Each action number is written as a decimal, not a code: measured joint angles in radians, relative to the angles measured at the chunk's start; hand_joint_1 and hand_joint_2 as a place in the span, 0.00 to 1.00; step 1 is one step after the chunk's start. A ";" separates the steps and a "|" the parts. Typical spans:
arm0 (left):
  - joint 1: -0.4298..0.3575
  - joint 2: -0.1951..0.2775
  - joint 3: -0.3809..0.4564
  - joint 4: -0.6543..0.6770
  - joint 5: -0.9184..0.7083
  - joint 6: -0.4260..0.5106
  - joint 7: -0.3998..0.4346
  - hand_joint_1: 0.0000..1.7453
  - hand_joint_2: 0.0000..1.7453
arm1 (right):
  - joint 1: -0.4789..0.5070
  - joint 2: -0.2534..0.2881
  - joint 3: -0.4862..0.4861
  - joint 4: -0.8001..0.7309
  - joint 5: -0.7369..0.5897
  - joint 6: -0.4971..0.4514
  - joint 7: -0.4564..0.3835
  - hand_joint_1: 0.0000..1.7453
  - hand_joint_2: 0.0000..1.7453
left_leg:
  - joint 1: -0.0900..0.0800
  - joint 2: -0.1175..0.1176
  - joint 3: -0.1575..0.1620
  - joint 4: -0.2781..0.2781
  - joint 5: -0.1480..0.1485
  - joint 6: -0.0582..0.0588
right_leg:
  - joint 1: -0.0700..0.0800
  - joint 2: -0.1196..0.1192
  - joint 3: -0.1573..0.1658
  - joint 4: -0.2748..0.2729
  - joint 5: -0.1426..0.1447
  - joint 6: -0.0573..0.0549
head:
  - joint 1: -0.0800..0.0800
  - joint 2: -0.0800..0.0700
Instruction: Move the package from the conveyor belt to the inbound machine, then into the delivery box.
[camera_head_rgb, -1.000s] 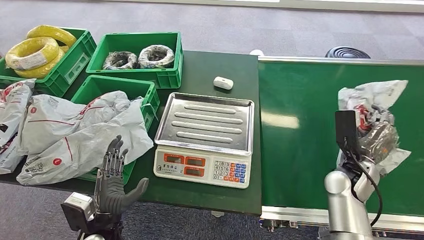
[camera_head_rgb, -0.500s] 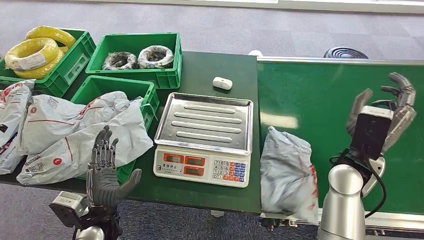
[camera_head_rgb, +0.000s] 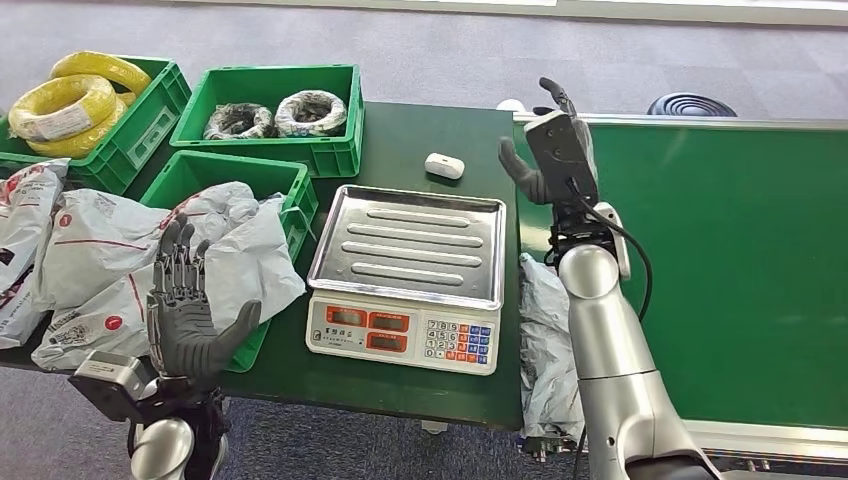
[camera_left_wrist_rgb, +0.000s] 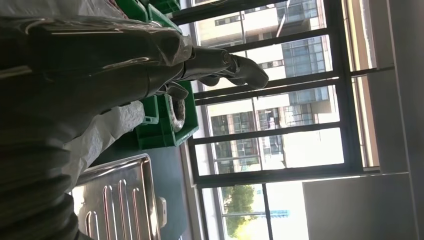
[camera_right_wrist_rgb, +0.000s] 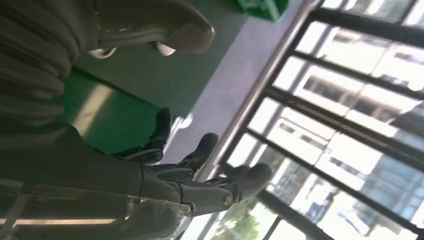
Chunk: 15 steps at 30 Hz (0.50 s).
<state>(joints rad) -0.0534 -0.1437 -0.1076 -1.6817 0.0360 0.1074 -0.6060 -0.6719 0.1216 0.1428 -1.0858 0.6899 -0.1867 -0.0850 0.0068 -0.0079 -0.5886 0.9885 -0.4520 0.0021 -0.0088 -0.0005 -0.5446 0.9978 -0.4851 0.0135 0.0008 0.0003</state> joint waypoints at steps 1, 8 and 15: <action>0.002 -0.001 0.005 -0.006 -0.003 0.001 0.005 0.00 1.00 | -0.001 0.000 0.004 0.020 0.037 -0.024 0.037 0.00 1.00 | 0.000 0.000 0.000 0.000 0.000 0.000 | 0.000 0.000 0.000 0.000 0.000 0.000 | 0.000 0.000; 0.049 -0.016 0.039 -0.055 -0.031 -0.009 0.024 0.00 1.00 | 0.107 -0.012 -0.036 0.033 0.321 -0.212 0.196 0.00 1.00 | 0.000 -0.002 -0.001 0.000 0.000 0.000 | 0.000 -0.001 -0.001 -0.001 0.000 0.000 | 0.000 0.000; 0.074 -0.030 0.054 -0.060 -0.045 -0.012 0.023 0.00 1.00 | 0.262 -0.026 -0.149 -0.079 0.435 -0.197 0.266 0.00 1.00 | 0.000 -0.002 -0.001 0.000 -0.001 0.000 | 0.000 -0.001 -0.002 -0.001 0.000 0.000 | 0.000 0.000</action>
<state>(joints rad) 0.0202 -0.1733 -0.0541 -1.7414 -0.0090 0.0958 -0.5829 -0.4094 0.0957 -0.0060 -1.1652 1.1245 -0.3840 0.1805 0.0068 -0.0101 -0.5894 0.9887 -0.4530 0.0021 -0.0090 -0.0012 -0.5463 0.9967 -0.4854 0.0135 0.0007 0.0003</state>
